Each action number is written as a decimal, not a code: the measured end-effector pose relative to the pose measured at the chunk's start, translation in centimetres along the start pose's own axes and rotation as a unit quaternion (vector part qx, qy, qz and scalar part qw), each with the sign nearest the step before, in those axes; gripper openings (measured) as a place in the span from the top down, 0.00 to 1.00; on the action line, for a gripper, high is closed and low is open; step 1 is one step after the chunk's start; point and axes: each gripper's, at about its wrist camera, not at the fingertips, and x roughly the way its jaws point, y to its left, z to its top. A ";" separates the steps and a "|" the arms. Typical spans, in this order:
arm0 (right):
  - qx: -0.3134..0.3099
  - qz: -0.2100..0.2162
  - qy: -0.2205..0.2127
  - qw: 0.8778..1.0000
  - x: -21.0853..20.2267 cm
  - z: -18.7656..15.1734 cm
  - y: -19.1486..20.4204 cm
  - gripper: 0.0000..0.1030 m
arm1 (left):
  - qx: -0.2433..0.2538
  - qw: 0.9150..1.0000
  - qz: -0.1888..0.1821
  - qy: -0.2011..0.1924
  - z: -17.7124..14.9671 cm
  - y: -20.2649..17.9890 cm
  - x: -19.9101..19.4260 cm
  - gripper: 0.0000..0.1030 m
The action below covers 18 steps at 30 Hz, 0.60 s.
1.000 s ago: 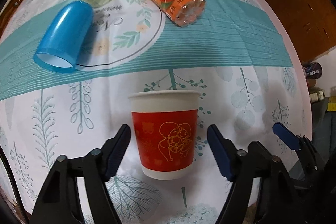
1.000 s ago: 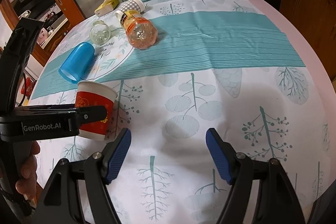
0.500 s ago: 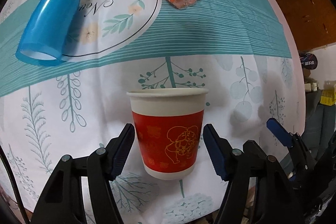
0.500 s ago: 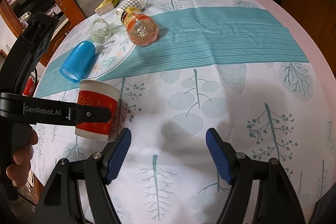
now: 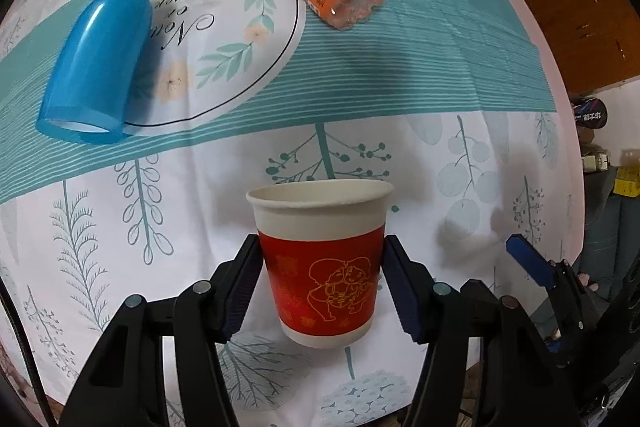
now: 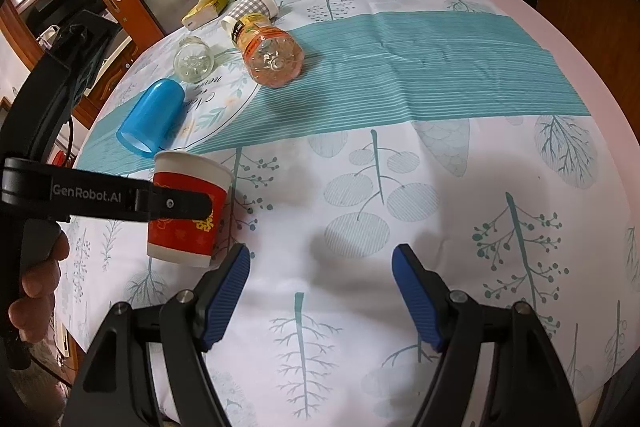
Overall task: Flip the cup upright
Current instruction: 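Grasp the red cup with the left gripper while the right gripper holds it, then rotate the red cup upright with the left gripper, rim facing up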
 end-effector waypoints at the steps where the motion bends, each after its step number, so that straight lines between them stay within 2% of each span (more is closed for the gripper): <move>1: 0.001 0.001 0.001 1.000 0.0 0.0 0.0 0.28 | 0.001 1.000 -0.002 -0.005 -0.1 0.0 -0.2 0.44; 5: 0.001 0.002 0.002 1.000 -0.1 -0.1 0.0 0.28 | 0.005 0.999 -0.008 -0.047 -0.8 0.0 -2.0 0.44; 10: -0.003 0.006 0.001 1.000 -0.2 -0.3 0.4 0.28 | 0.017 0.989 0.010 -0.146 -2.6 -0.2 -4.4 0.44; 15: -0.012 0.001 -0.004 1.000 -0.3 -0.7 1.0 0.28 | 0.029 0.963 0.023 -0.266 -4.9 0.0 -4.7 0.44; 18: -0.018 -0.007 -0.006 1.000 -0.3 -0.9 1.3 0.28 | 0.040 0.940 0.023 -0.337 -6.6 0.4 -4.2 0.44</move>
